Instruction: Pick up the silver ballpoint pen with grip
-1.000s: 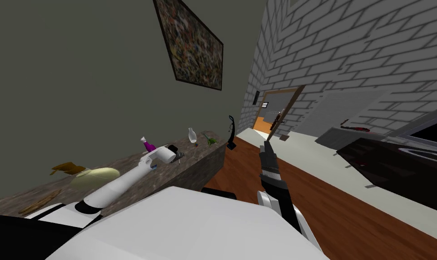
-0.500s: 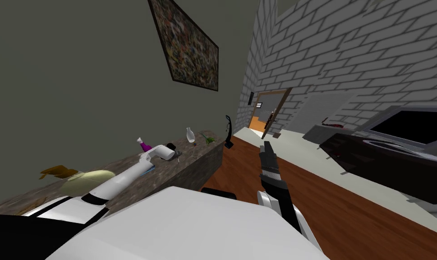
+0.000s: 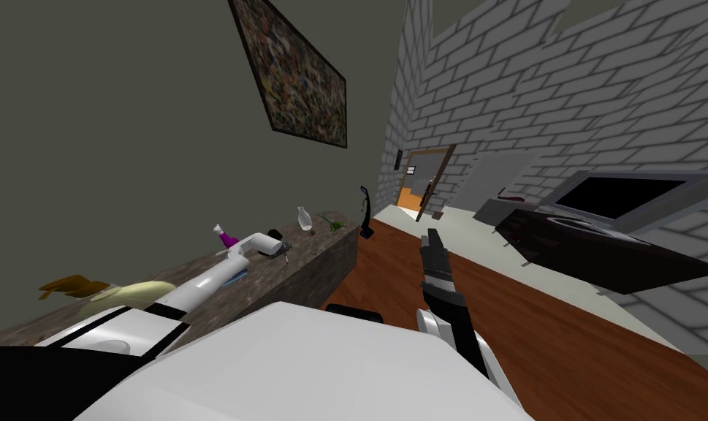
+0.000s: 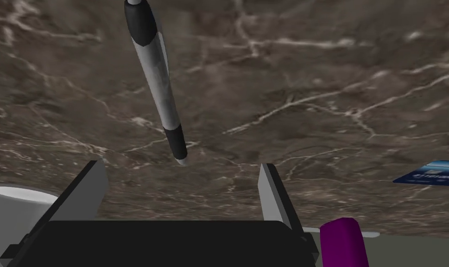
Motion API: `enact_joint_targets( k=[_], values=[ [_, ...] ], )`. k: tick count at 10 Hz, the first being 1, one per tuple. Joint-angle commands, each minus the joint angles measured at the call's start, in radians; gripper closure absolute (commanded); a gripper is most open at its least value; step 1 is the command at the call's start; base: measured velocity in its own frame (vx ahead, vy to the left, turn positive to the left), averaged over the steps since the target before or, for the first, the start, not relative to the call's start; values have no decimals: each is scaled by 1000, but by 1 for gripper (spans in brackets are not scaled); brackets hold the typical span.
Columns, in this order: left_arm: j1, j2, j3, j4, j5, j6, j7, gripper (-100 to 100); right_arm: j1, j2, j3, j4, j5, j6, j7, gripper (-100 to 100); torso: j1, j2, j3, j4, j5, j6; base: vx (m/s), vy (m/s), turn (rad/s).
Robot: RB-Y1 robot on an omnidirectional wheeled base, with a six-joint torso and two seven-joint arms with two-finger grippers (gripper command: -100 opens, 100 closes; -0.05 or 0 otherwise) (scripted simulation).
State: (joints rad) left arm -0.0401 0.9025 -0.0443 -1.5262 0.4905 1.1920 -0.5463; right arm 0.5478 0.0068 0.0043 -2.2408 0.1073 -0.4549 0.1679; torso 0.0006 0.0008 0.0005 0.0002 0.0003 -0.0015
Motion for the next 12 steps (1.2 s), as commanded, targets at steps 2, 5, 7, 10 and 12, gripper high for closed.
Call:
enact_joint_targets(
  k=[2, 5, 7, 10, 12],
  values=[
    [-54, 6, 13, 82, 9, -40, -26, -100, -1, 0, 0, 0, 0, 0, 0, 0, -1, 4, 2, 1, 0, 2, -126, -6, -317],
    [-54, 6, 13, 159, 9, -40, -26, -100, 0, 0, 0, 0, 0, 0, 0, 0, 0, 3, 2, 1, 0, -1, -30, 1, 3],
    [-112, 13, 25, 232, 21, -82, -56, -100, 0, 0, 0, 0, 0, 0, 0, 0, -1, 4, 2, 1, 0, 2, -118, -12, -302],
    [-112, 13, 25, 305, 21, -82, -56, -100, 0, 0, 0, 0, 0, 0, 0, 0, 0, 3, 2, 1, 0, -1, -35, -4, -5],
    [-171, 20, 38, 371, 32, -124, -85, -100, 0, 0, 0, 0, 0, 0, 0, 0, -3, 4, 2, 1, -1, 2, -120, -35, -324]
  ],
)
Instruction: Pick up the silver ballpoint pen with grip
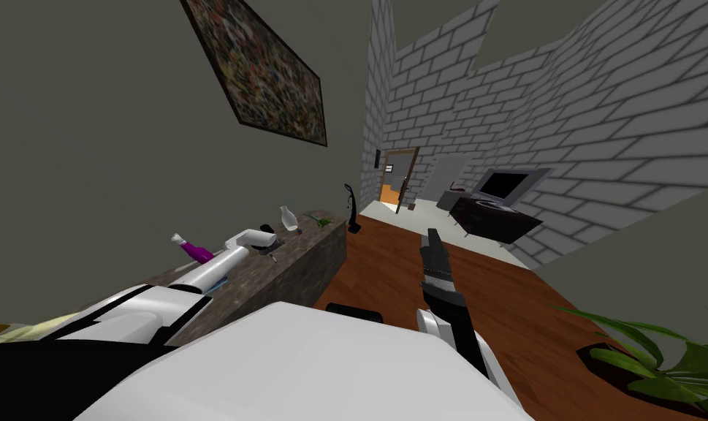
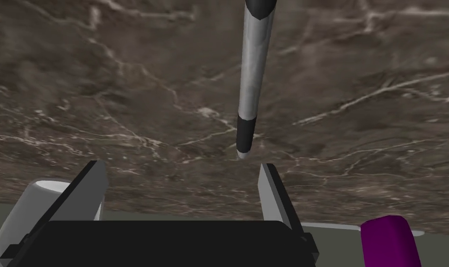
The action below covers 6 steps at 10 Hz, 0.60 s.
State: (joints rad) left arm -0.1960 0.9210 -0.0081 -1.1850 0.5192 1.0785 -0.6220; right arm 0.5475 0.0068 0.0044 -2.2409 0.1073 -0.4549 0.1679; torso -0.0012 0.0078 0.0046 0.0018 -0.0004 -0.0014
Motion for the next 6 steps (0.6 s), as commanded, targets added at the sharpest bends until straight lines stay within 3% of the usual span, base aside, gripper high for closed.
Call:
enact_joint_targets(
  k=[1, 4, 5, 6],
  values=[
    [-15, 2, 2, 50, 4, -10, -10, -100, 0, 0, 0, 0, 0, 0, 0, 0, 0, 0, 0, 0, 0, 0, -80, 6, -21],
    [-15, 2, 2, 111, 4, -10, -10, -100, 0, 0, 0, 0, 0, 0, 0, 0, 3, -7, -4, -1, 1, -1, 0, 5, 15],
    [-65, 9, 14, 145, 15, -52, -39, -100, 0, 0, 0, 0, 0, 0, 0, 0, 3, -8, -4, -2, 1, -1, -99, -21, -381],
    [-74, 9, 14, 170, 15, -52, -39, -100, 0, 0, 0, 0, 0, 0, 0, 0, 1, -3, -2, -1, 0, 2, -126, -30, -294]
  ],
)
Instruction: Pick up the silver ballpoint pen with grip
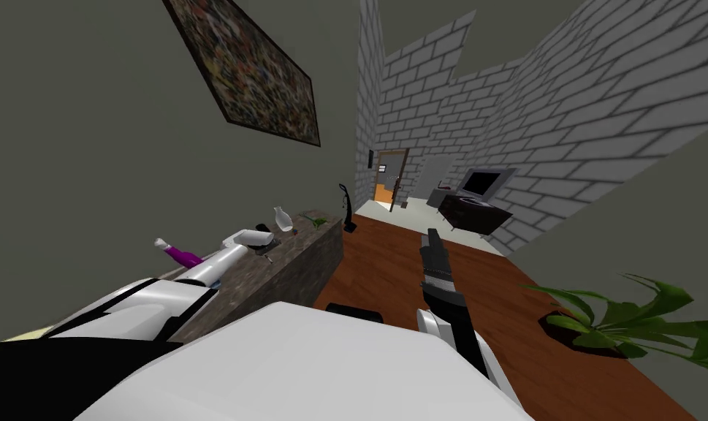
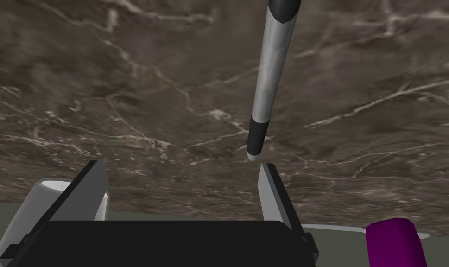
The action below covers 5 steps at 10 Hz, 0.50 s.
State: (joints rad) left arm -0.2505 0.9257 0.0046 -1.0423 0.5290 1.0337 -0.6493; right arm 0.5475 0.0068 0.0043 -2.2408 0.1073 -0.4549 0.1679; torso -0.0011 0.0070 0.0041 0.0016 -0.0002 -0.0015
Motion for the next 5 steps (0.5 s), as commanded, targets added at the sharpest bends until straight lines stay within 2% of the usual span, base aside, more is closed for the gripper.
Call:
enact_joint_targets(
  k=[1, 3, 4, 5],
  values=[
    [-19, 4, 2, 50, 5, -7, -12, -100, 0, 0, 0, 0, 0, 0, 0, 0, 0, 0, 0, 0, 0, 0, -83, -30, 7],
    [-19, 4, 2, 113, 5, -7, -12, -100, 0, 0, 0, 0, 0, 0, 0, 0, 2, -3, -1, 0, 0, -1, -19, -7, 27],
    [-77, 11, 14, 147, 17, -48, -41, -100, 0, 0, 0, 0, 0, 0, 0, 0, 3, -5, -3, -1, 1, -1, -102, -20, -322],
    [-78, 11, 14, 172, 17, -48, -41, -100, 0, 0, 0, 0, 0, 0, 0, 0, 1, -1, -1, 0, 0, 1, -141, -27, -301]
  ],
)
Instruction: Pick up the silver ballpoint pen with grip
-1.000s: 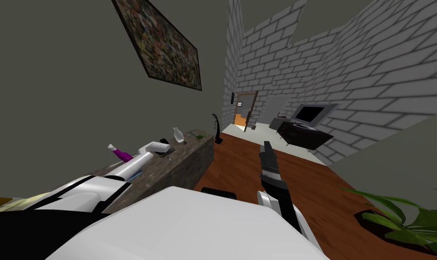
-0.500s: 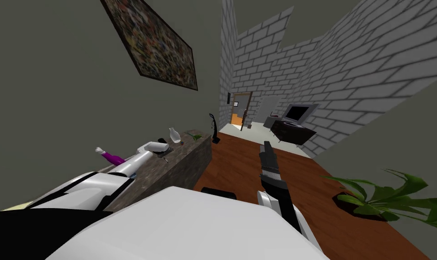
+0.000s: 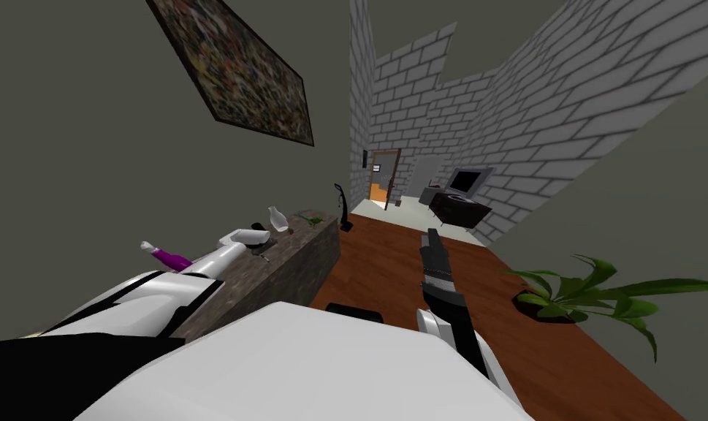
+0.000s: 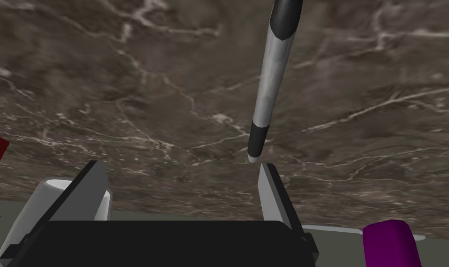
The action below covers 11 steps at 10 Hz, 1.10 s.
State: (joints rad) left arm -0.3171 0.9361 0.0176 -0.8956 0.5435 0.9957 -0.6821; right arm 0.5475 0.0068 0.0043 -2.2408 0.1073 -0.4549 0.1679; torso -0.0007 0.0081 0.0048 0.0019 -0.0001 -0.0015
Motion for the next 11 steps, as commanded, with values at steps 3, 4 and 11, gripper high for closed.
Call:
enact_joint_targets(
  k=[3, 4, 11],
  values=[
    [-70, 8, 14, 142, 14, -52, -38, -100, 0, 0, 0, 0, 0, 0, 0, 0, 2, -5, -2, -1, 0, -1, -70, -23, -121],
    [-70, 8, 14, 198, 14, -52, -38, -100, 0, 0, 0, 0, 0, 0, 0, 0, 0, -2, -1, 0, 0, 1, -137, -38, -274],
    [-149, 13, 23, 420, 26, -106, -84, -100, 0, 0, 0, 0, 0, 0, 0, 0, 1, -2, -1, -1, 1, -2, -56, -27, -92]
  ],
)
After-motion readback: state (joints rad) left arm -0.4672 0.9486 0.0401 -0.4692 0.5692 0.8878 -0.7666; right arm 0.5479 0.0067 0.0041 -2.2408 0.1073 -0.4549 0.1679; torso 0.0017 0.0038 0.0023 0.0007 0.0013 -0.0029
